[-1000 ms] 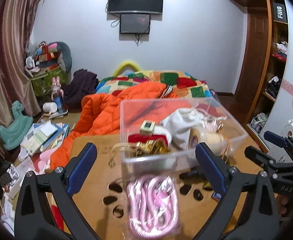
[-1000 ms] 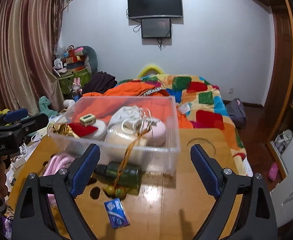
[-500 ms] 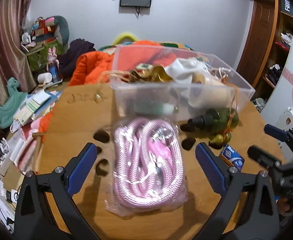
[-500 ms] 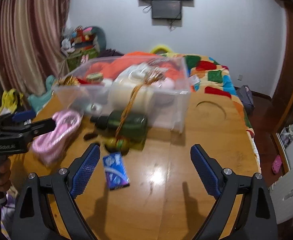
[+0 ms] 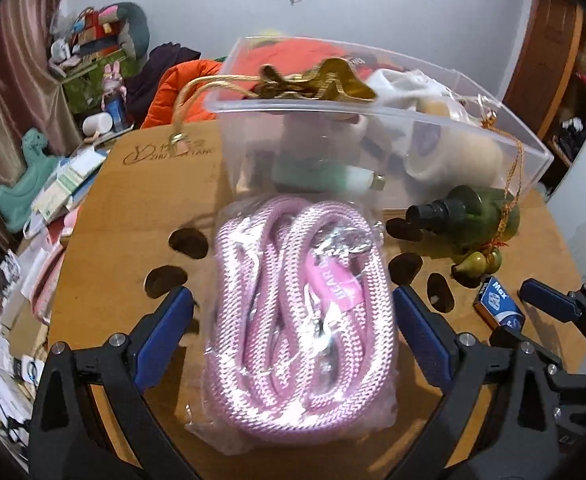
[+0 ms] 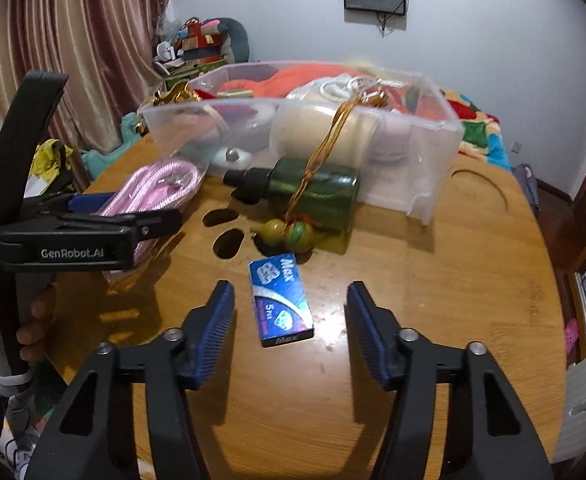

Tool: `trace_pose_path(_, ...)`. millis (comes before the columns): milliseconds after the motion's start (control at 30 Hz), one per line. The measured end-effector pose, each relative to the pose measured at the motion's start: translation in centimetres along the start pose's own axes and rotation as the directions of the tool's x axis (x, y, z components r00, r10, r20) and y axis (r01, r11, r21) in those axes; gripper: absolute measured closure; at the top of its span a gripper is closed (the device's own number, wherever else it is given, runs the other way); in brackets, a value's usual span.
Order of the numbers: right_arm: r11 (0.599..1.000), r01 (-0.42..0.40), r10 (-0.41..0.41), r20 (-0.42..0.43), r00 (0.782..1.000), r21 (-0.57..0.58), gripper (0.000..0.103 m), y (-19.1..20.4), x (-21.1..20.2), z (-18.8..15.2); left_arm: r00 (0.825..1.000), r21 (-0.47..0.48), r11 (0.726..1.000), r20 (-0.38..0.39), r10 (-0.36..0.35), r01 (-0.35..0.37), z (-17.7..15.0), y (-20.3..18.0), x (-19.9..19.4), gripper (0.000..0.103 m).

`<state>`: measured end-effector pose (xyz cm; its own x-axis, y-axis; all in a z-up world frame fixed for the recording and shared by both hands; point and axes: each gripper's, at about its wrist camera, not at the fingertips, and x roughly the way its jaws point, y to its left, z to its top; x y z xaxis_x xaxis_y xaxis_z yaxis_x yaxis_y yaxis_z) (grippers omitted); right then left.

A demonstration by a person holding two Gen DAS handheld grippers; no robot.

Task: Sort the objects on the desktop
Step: 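Grasp the bagged pink rope with the left tool while the right grasps the blue card pack, then carry the pink rope and blue card pack with both tools over the box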

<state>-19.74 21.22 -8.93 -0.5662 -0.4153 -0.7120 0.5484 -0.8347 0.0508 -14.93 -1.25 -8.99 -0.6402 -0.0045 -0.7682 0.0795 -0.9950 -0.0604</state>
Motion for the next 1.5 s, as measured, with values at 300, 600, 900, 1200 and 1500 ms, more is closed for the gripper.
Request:
trace_pose_path(300, 1.0, -0.029, 0.029, 0.008, 1.0, -0.008, 0.079, 0.8, 0.1, -0.1, 0.999, 0.063, 0.998, 0.03, 0.017, -0.019, -0.1, -1.3, -0.3, 0.027)
trace_pose_path(600, 1.0, -0.026, 0.026, 0.022, 0.999, -0.002, 0.079, 0.8, -0.7, -0.2, 0.997, 0.058, 0.998, 0.066, 0.026, -0.03, -0.9, -1.6, -1.1, 0.041)
trace_pose_path(900, 1.0, -0.022, 0.022, 0.08, 0.997, 0.001, 0.079, 0.4, -2.7, 0.1, 0.995, -0.002, 1.0, 0.098, -0.003, 0.003, -2.3, -1.3, -2.9, 0.046)
trace_pose_path(1200, 1.0, -0.021, 0.02, 0.1, 0.995, 0.012, 0.079, -0.3, -3.3, 0.5, 0.987, -0.019, 0.999, 0.154, -0.038, 0.041, -2.8, -1.0, -5.1, 0.048)
trace_pose_path(1500, 0.996, -0.032, 0.023, 0.111, 0.994, 0.083, 0.079, -2.4, -3.8, 0.8, 0.975, -0.017, 0.999, 0.218, -0.034, 0.039, -2.6, -0.9, -7.2, 0.048)
